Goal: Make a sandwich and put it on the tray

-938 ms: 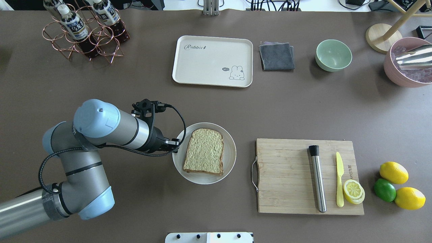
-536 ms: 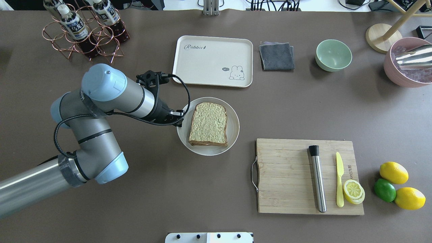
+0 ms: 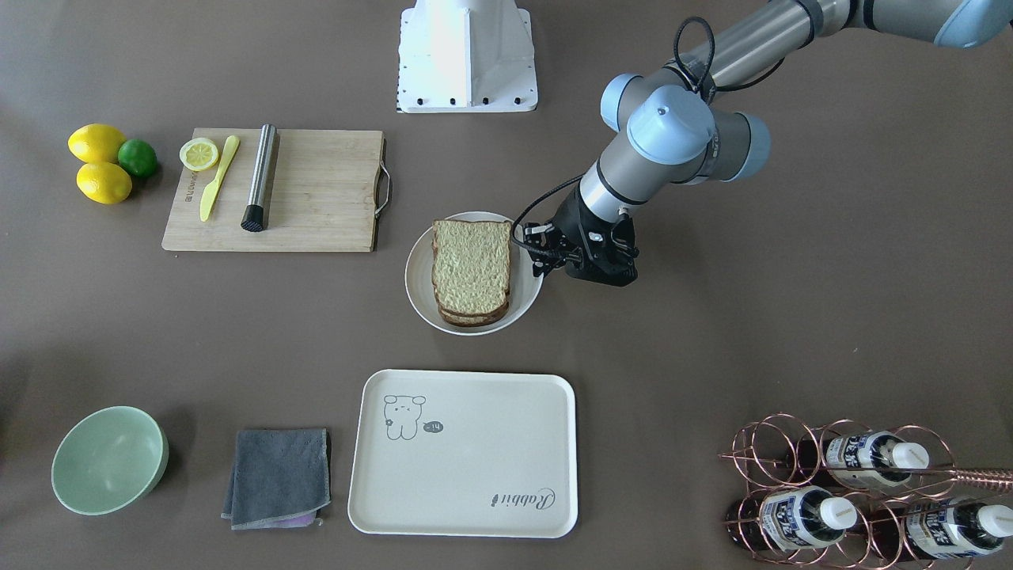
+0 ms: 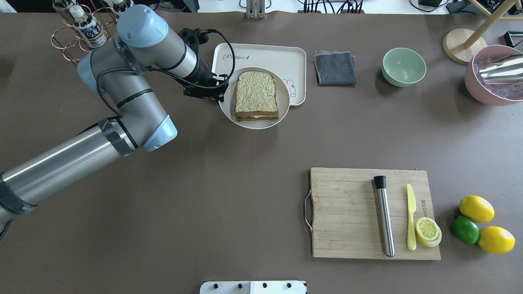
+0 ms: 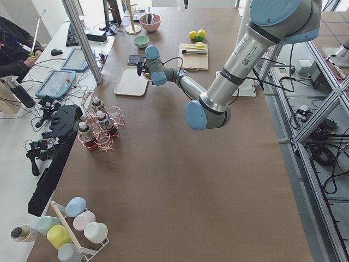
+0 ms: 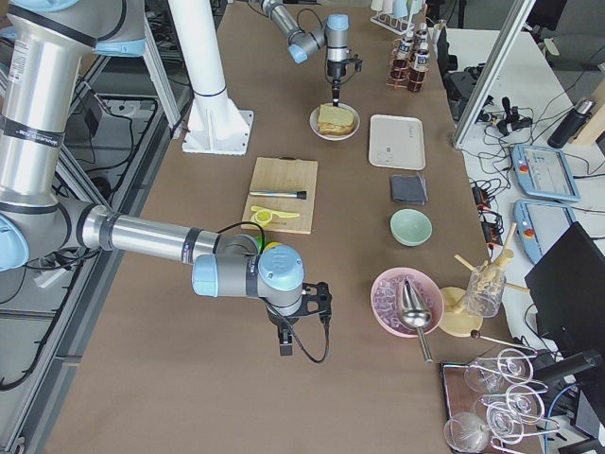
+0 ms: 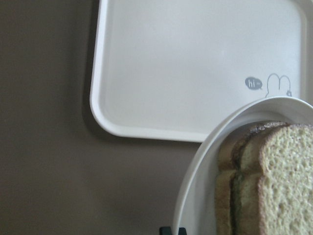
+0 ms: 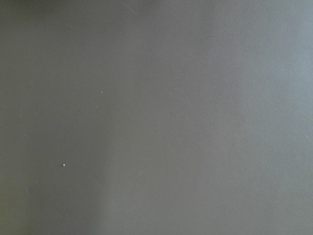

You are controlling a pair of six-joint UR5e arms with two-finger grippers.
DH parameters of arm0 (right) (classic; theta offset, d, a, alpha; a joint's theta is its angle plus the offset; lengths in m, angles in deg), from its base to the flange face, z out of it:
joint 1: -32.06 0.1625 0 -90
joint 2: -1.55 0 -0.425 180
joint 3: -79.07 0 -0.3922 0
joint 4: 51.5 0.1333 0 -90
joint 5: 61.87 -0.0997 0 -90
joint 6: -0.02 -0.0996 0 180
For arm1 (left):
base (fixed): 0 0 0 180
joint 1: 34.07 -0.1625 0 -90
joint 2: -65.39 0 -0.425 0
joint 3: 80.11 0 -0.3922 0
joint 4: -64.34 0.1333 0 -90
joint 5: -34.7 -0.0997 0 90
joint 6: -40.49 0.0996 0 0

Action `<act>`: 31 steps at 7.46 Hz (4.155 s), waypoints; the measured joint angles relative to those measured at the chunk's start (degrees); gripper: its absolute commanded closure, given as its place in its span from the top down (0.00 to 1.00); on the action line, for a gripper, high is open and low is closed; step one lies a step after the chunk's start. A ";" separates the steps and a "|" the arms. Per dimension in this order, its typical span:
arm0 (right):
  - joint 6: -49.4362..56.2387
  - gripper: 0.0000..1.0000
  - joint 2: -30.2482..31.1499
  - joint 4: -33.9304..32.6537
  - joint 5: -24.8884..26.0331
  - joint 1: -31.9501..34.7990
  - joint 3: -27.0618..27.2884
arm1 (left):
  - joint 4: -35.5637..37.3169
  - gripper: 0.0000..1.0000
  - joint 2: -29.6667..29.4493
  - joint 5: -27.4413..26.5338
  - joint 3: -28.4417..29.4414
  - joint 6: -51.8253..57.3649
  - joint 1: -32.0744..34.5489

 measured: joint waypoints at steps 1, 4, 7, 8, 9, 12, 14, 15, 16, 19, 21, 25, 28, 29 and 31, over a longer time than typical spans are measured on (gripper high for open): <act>-0.03 1.00 0.01 -0.03 -0.01 0.00 -0.08 | -0.22 0.00 -3.17 0.63 4.31 0.05 1.36; -0.06 1.00 -0.21 -0.01 -0.30 0.00 -1.22 | -7.47 0.00 -10.87 0.97 19.87 0.36 3.21; -0.05 1.00 -0.29 0.00 -0.27 0.00 -2.00 | -10.74 0.00 -16.27 -0.60 29.99 0.51 3.47; -0.05 1.00 -0.29 0.00 -0.26 0.05 -2.03 | -11.01 0.00 -17.57 -1.19 31.92 0.51 3.61; -0.05 1.00 -0.30 0.00 -0.26 0.07 -2.05 | -11.11 0.00 -18.50 -2.15 33.46 0.51 3.78; -0.09 1.00 -0.42 0.00 -0.30 0.15 -2.05 | -11.72 0.99 -19.37 -4.50 35.83 0.49 3.91; -0.13 1.00 -0.46 0.00 -0.34 0.17 -2.05 | -12.44 0.99 -19.55 -5.44 36.03 0.51 3.91; -0.13 1.00 -0.46 0.00 -0.35 0.18 -2.05 | -12.63 0.99 -19.57 -5.60 36.00 0.52 3.94; -0.14 1.00 -0.47 0.00 -0.35 0.17 -2.05 | -12.79 0.99 -19.53 -5.61 35.73 0.52 4.12; -0.10 1.00 -0.52 0.00 -0.30 0.18 -2.10 | -11.48 0.99 -9.31 -3.38 20.69 0.69 5.14; -0.07 1.00 -0.68 0.04 -0.16 0.22 -2.16 | -7.53 0.99 5.71 0.76 2.21 3.06 5.98; -0.36 1.00 -2.07 0.02 0.29 0.26 -1.88 | 2.49 0.99 34.13 7.97 -23.23 31.37 17.73; -0.63 1.00 -4.22 -0.76 0.19 0.26 -2.32 | 24.65 0.99 40.28 10.75 -27.06 66.90 34.96; -0.65 1.00 -5.29 -1.93 0.18 0.26 -2.49 | 31.79 0.99 40.51 10.71 -27.05 76.60 40.06; -0.66 1.00 -8.81 -7.76 0.31 0.26 -2.55 | 38.03 0.99 42.19 7.42 -26.45 85.31 46.14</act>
